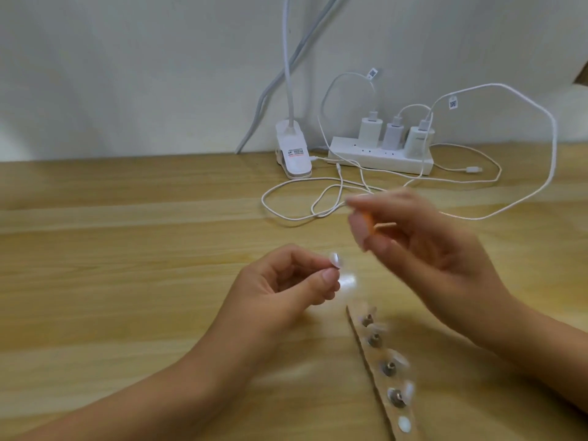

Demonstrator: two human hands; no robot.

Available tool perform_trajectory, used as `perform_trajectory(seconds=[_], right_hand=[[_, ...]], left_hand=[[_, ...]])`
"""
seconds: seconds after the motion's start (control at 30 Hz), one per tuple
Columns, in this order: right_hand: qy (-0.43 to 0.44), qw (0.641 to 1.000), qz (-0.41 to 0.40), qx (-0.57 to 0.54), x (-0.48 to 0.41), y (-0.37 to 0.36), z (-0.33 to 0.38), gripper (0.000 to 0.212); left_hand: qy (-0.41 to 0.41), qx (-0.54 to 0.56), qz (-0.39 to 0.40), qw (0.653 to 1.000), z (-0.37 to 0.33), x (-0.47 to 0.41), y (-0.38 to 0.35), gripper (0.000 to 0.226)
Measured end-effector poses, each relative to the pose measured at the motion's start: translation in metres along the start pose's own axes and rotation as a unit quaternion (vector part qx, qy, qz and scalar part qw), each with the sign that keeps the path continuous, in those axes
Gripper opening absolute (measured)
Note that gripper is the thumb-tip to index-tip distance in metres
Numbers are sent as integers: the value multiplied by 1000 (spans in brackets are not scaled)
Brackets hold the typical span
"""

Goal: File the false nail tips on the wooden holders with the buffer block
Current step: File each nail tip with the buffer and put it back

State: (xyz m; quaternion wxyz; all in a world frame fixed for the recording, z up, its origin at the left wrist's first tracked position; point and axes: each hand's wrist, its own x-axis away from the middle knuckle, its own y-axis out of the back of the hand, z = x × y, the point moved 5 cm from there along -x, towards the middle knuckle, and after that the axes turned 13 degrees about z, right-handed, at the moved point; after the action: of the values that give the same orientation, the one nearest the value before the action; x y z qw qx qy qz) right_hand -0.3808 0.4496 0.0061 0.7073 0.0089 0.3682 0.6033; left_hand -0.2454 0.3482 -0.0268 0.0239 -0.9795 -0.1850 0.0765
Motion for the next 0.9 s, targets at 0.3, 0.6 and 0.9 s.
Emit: perform_trajectory(seconds=[0.3,0.6,0.9], right_hand=[[4,990,32,136,1,-7,-6,29],[6,987,6,163,0,-2,-3,31],[12,989,5,150,0,-5,4,29]], left_hand=[[-8,15,-6,1000,2,0,1,12],[-14,5,-18,1000,2,0,2,8],[-13,2,6,1000,0,-1,-1,8]])
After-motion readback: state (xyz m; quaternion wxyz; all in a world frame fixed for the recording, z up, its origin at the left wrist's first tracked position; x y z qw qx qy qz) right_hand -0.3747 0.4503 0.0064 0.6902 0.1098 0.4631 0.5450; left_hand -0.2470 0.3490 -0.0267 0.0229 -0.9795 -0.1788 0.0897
